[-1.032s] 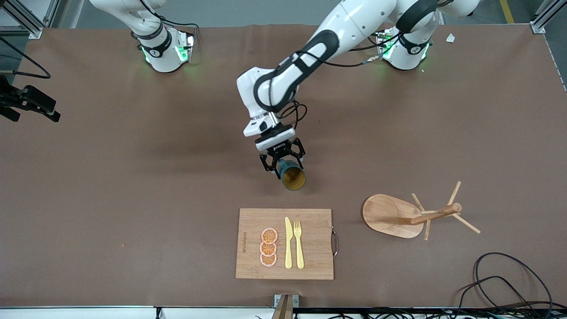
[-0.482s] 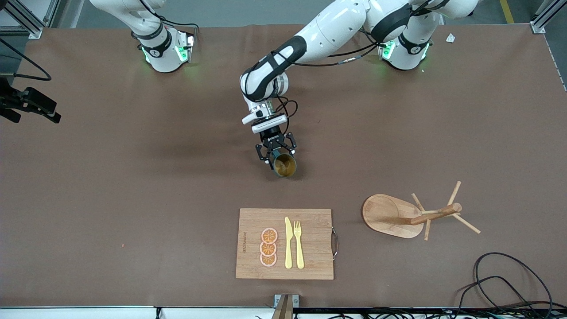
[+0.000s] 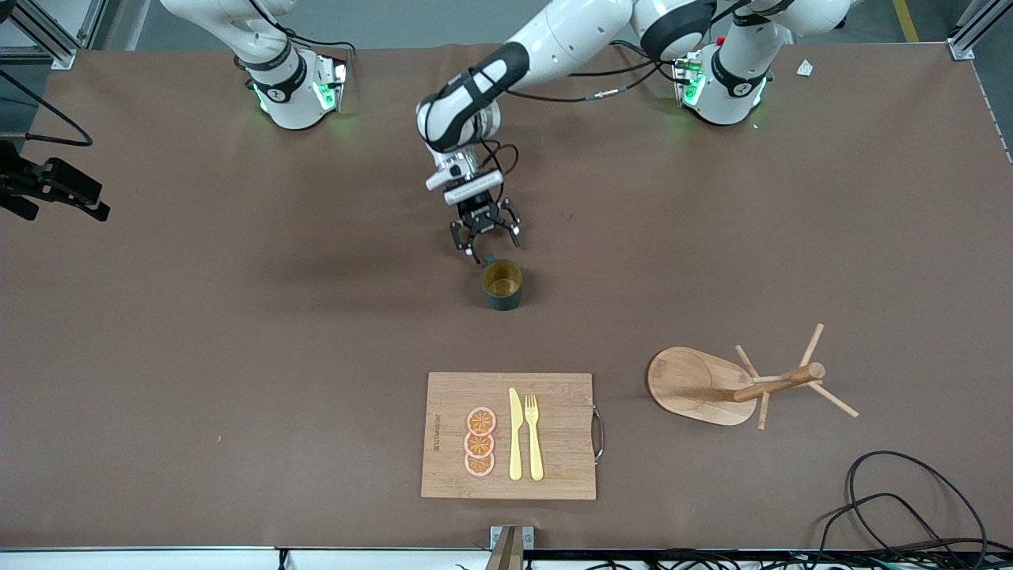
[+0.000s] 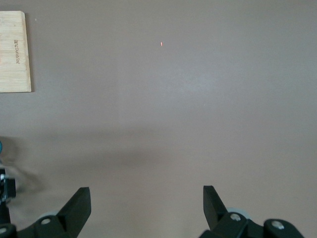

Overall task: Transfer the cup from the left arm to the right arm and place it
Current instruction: 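Raise the left gripper away while the right gripper reaches toward the mug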

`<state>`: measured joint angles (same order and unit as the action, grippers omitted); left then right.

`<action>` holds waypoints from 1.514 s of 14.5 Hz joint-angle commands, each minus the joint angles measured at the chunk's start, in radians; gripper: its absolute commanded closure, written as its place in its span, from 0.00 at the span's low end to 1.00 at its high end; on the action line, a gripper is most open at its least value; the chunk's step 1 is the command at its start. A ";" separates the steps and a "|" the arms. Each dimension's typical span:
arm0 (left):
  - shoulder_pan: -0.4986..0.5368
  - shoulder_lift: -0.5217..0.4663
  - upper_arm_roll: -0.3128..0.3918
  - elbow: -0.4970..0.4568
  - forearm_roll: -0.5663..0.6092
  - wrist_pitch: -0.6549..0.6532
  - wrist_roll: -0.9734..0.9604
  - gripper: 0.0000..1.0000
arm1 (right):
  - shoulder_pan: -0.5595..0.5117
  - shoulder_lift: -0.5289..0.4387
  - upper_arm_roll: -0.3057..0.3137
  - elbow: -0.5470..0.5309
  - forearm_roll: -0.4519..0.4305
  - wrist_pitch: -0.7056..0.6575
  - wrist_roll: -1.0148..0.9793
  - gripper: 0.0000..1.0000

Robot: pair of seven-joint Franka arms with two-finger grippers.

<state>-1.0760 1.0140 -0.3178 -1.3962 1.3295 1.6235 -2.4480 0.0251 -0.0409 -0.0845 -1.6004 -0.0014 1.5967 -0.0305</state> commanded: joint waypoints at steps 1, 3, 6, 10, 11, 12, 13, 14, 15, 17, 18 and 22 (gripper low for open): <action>-0.045 -0.112 -0.019 0.009 -0.169 -0.050 0.006 0.00 | -0.022 -0.004 0.015 -0.006 -0.005 0.000 -0.016 0.00; -0.033 -0.188 -0.052 0.022 -0.312 -0.051 0.012 0.00 | -0.022 -0.004 0.014 -0.006 -0.005 -0.001 -0.016 0.00; 0.008 -0.360 -0.049 0.023 -0.478 -0.050 0.119 0.00 | -0.022 -0.004 0.014 -0.006 -0.005 -0.001 -0.017 0.00; 0.163 -0.578 -0.046 0.066 -0.709 -0.050 0.340 0.00 | -0.007 0.000 0.022 -0.010 -0.005 -0.066 -0.017 0.00; 0.222 -0.622 -0.044 0.072 -0.763 -0.048 0.372 0.00 | 0.002 0.001 0.022 -0.010 -0.003 -0.072 -0.011 0.00; 0.287 -0.655 -0.046 0.075 -0.820 -0.045 0.420 0.00 | 0.016 0.007 0.023 -0.010 -0.002 -0.063 -0.011 0.00; 0.345 -0.678 -0.046 0.094 -0.873 -0.043 0.498 0.00 | 0.036 0.012 0.022 -0.010 0.000 -0.049 -0.005 0.00; 0.396 -0.693 -0.044 0.109 -0.924 -0.045 0.589 0.00 | 0.051 0.018 0.023 -0.013 0.012 -0.031 0.001 0.00; 0.460 -0.716 -0.044 0.114 -0.967 -0.047 0.680 0.00 | 0.061 0.039 0.023 -0.013 0.056 -0.021 0.029 0.00; 0.571 -0.745 -0.044 0.114 -1.018 -0.047 0.777 0.00 | 0.108 0.070 0.025 -0.012 0.121 0.006 0.174 0.00; 0.618 -0.750 -0.046 0.115 -1.026 -0.047 0.809 0.00 | 0.166 0.091 0.023 -0.009 0.120 0.026 0.251 0.00; 0.819 -0.782 -0.044 0.114 -1.107 -0.050 1.169 0.00 | 0.381 0.215 0.023 0.034 0.112 0.088 0.625 0.00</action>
<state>-0.3434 0.2620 -0.3534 -1.2766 0.2802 1.5723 -1.4168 0.3090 0.1079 -0.0534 -1.6093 0.1115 1.6721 0.4230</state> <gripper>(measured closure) 0.000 0.000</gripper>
